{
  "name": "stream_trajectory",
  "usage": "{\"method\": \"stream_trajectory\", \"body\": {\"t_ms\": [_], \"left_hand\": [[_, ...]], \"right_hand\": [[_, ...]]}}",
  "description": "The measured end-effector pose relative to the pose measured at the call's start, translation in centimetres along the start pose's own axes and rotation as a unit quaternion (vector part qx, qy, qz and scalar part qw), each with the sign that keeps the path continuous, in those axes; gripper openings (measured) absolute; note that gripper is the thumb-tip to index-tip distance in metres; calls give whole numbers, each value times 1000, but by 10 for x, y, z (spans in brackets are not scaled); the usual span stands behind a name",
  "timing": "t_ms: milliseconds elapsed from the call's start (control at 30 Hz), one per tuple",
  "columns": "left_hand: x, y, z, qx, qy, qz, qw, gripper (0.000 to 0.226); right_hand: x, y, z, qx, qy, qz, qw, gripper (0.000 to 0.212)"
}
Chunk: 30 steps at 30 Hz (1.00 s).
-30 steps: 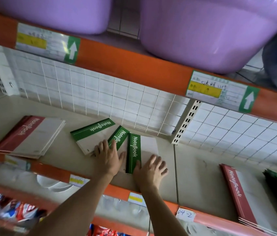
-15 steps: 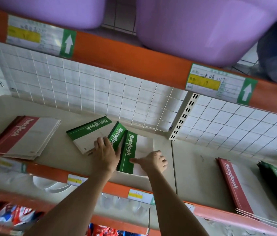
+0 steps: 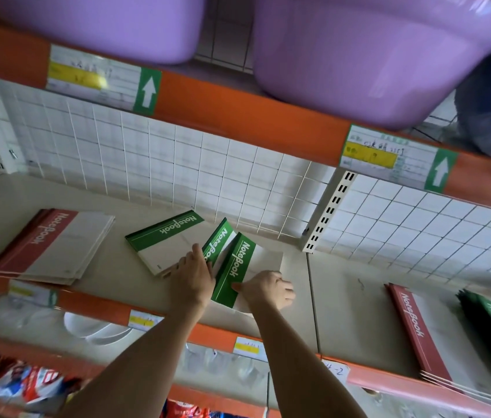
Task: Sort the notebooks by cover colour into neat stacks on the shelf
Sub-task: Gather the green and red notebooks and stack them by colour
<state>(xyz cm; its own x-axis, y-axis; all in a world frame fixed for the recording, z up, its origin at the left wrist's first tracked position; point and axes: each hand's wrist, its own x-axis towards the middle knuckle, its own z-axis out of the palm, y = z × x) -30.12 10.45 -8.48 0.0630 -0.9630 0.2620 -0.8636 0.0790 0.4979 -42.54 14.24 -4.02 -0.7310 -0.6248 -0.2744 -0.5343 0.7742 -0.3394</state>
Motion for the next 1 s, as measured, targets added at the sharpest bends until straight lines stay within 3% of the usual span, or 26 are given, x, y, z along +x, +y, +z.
{"method": "stream_trajectory", "body": {"t_ms": [167, 433, 533, 733, 933, 1000], "left_hand": [[1, -1, -1, -6, -2, -2, 1000, 31], [1, -2, -5, -45, -3, -29, 999, 30], [3, -3, -5, -50, -6, -20, 999, 29], [0, -5, -7, -51, -9, -15, 999, 28], [-5, -7, -12, -36, -10, 24, 999, 14], [-7, -9, -14, -35, -2, 36, 999, 15]], "right_hand": [[10, 4, -6, 42, -52, 38, 997, 130], [23, 15, -4, 102, -76, 38, 991, 112], [25, 19, -2, 116, -85, -2, 990, 95], [9, 31, 6, 52, -10, -67, 996, 79], [11, 35, 1, 61, -35, -90, 993, 67], [14, 42, 5, 113, -70, -95, 987, 58]]}}
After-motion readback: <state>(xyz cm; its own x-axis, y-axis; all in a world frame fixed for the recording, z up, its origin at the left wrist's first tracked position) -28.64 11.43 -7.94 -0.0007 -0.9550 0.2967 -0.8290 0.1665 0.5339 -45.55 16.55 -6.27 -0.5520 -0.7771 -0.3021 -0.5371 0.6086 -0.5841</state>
